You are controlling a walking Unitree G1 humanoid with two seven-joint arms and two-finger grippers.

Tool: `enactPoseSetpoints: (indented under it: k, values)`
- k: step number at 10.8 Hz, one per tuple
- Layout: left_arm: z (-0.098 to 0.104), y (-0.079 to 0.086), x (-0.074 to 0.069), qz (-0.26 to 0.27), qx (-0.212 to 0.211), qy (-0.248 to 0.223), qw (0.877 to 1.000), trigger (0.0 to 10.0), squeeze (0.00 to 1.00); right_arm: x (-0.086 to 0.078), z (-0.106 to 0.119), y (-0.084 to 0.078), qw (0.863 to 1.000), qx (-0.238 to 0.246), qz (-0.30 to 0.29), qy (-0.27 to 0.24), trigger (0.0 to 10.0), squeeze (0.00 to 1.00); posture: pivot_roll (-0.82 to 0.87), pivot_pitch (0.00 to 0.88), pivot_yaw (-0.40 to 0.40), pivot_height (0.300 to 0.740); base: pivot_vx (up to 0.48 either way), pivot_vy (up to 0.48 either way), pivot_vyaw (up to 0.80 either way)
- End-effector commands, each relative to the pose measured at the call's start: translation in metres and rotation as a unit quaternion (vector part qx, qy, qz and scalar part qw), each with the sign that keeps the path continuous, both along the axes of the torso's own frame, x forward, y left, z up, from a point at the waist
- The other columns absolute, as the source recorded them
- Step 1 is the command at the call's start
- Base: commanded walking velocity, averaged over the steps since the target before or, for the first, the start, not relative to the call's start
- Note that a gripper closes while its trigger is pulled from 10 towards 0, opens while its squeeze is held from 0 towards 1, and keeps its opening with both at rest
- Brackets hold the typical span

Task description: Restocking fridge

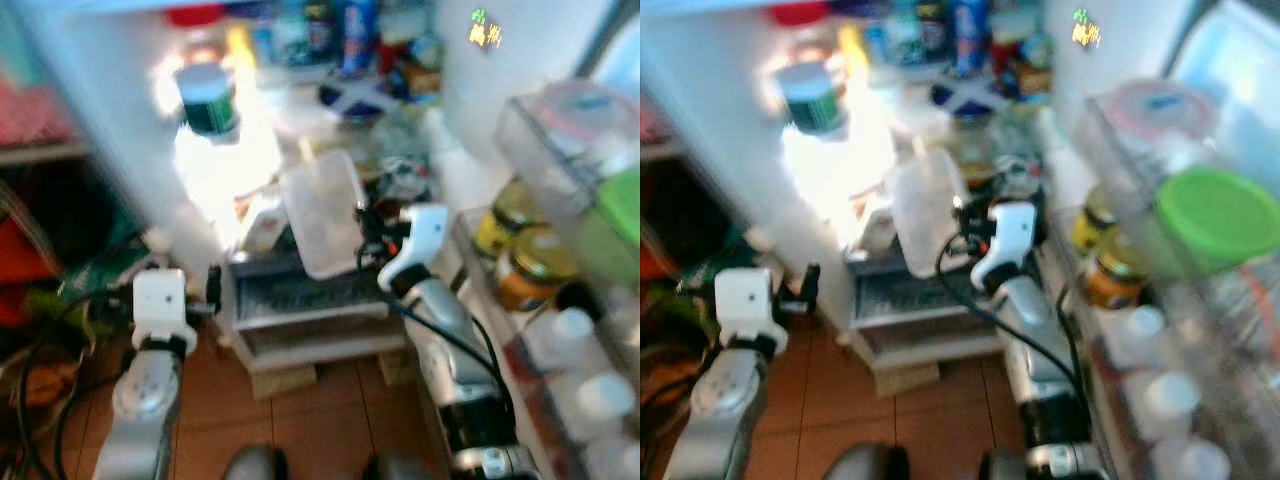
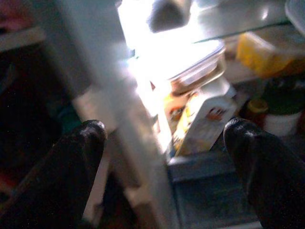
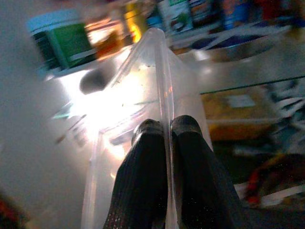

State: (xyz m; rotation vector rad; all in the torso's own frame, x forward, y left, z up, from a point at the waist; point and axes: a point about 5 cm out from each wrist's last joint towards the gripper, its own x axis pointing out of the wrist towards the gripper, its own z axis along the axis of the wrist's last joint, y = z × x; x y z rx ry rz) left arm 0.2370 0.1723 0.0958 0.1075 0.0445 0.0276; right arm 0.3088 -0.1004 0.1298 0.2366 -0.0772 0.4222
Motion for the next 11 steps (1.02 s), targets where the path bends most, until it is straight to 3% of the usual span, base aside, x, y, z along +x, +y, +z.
enactPoseSetpoints:
  k: [1, 4, 11]
  values:
    - [-0.0002, -0.0041, -0.0017, -0.01, -0.002, 0.002, 1.0, 10.0, 0.0, 0.0014, -0.0004, -0.009, 1.0, 0.003, -0.013, -0.002, 10.0, 0.0, 0.03, 0.108, 0.057, 0.74, 0.319, 0.0, 0.0]
    - [-0.001, -0.0045, -0.0007, -0.009, -0.002, 0.005, 1.0, 10.0, 0.0, 0.0023, 0.0015, -0.0099, 1.0, 0.011, -0.014, -0.005, 10.0, 0.0, 0.03, 0.101, 0.055, 0.74, 0.278, 0.0, 0.0]
    - [-0.0014, 0.0012, -0.0066, -0.003, 0.014, 0.012, 1.0, 10.0, 0.0, 0.0074, 0.0047, -0.0005, 0.999, 0.044, -0.007, -0.003, 10.0, 0.0, 0.06, 0.119, 0.074, 0.74, 0.0, 0.0, 0.0]
